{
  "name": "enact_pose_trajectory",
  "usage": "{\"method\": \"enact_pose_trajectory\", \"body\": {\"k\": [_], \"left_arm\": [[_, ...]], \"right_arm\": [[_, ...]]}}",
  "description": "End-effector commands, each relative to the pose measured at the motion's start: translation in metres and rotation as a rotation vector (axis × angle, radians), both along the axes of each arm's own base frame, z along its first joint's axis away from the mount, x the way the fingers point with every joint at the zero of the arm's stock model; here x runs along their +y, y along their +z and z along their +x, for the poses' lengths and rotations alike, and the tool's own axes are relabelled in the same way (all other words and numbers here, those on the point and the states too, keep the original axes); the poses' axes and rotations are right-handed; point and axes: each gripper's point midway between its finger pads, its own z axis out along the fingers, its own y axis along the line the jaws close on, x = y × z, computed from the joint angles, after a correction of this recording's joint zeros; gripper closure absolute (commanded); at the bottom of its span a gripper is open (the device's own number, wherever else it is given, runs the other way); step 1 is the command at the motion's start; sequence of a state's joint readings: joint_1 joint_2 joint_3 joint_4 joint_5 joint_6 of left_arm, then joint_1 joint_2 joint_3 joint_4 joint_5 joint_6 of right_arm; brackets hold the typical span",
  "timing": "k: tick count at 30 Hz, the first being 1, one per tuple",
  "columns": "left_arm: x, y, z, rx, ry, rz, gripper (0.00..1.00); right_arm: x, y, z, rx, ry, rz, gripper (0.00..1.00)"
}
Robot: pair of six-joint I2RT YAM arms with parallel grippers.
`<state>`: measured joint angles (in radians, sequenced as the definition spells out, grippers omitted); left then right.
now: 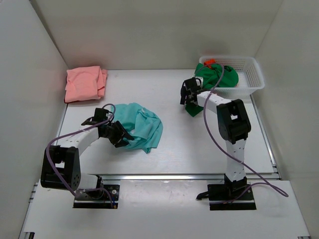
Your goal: Fold and stack the t-shirts
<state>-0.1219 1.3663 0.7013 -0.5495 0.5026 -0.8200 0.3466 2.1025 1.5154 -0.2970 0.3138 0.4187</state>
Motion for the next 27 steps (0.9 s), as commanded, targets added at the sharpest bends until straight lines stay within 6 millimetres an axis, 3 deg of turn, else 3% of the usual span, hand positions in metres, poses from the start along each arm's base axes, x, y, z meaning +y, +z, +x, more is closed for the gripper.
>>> {"method": "enact_pose_trajectory", "body": {"k": [1, 3, 5, 6, 7, 9, 12, 14, 15, 16, 18, 19, 21, 25, 27], "left_arm": [[0.0, 0.015, 0.009, -0.057, -0.02, -0.001, 0.46], [0.002, 0.016, 0.011, -0.069, -0.024, 0.017, 0.46], [0.002, 0.015, 0.008, -0.061, -0.026, 0.024, 0.46], [0.003, 0.015, 0.009, -0.062, -0.023, 0.02, 0.46], [0.002, 0.015, 0.009, -0.061, -0.022, 0.013, 0.46], [-0.001, 0.014, 0.009, -0.055, -0.02, 0.006, 0.47], [-0.003, 0.014, 0.01, -0.054, -0.018, -0.006, 0.47], [-0.004, 0.017, 0.013, -0.064, -0.01, -0.022, 0.47], [-0.003, 0.016, 0.013, -0.062, -0.009, -0.026, 0.48], [-0.005, 0.016, 0.012, -0.06, -0.01, -0.029, 0.47], [-0.007, 0.019, 0.013, -0.075, -0.022, -0.039, 0.5], [-0.007, 0.017, 0.014, -0.076, -0.023, -0.031, 0.51], [-0.007, 0.02, 0.014, -0.086, -0.028, -0.035, 0.57], [-0.003, 0.018, 0.015, -0.075, -0.008, -0.031, 0.55], [-0.003, 0.019, 0.015, -0.08, -0.008, -0.037, 0.56]], "right_arm": [[0.007, -0.004, -0.003, 0.013, -0.04, -0.032, 0.24], [0.011, -0.015, -0.01, 0.044, -0.023, -0.016, 0.3], [0.01, -0.019, -0.013, 0.067, -0.008, 0.011, 0.51], [0.006, -0.023, -0.014, 0.086, -0.006, 0.017, 0.86], [0.009, -0.017, -0.01, 0.074, -0.007, 0.029, 1.0], [0.006, 0.003, -0.003, 0.029, 0.001, -0.007, 1.0], [0.002, 0.065, 0.022, -0.128, 0.045, -0.038, 1.0], [-0.005, 0.142, 0.045, -0.3, 0.079, -0.027, 1.0], [-0.009, 0.164, 0.053, -0.367, 0.076, -0.022, 1.0], [-0.017, 0.213, 0.061, -0.486, 0.069, -0.024, 1.0], [-0.041, 0.285, 0.068, -0.645, 0.019, -0.047, 1.0], [-0.057, 0.298, 0.072, -0.672, -0.002, -0.082, 1.0], [-0.08, 0.343, 0.078, -0.752, -0.047, -0.117, 1.0], [-0.122, 0.356, 0.085, -0.785, -0.098, -0.175, 1.0], [-0.134, 0.349, 0.088, -0.779, -0.121, -0.182, 1.0]]}}
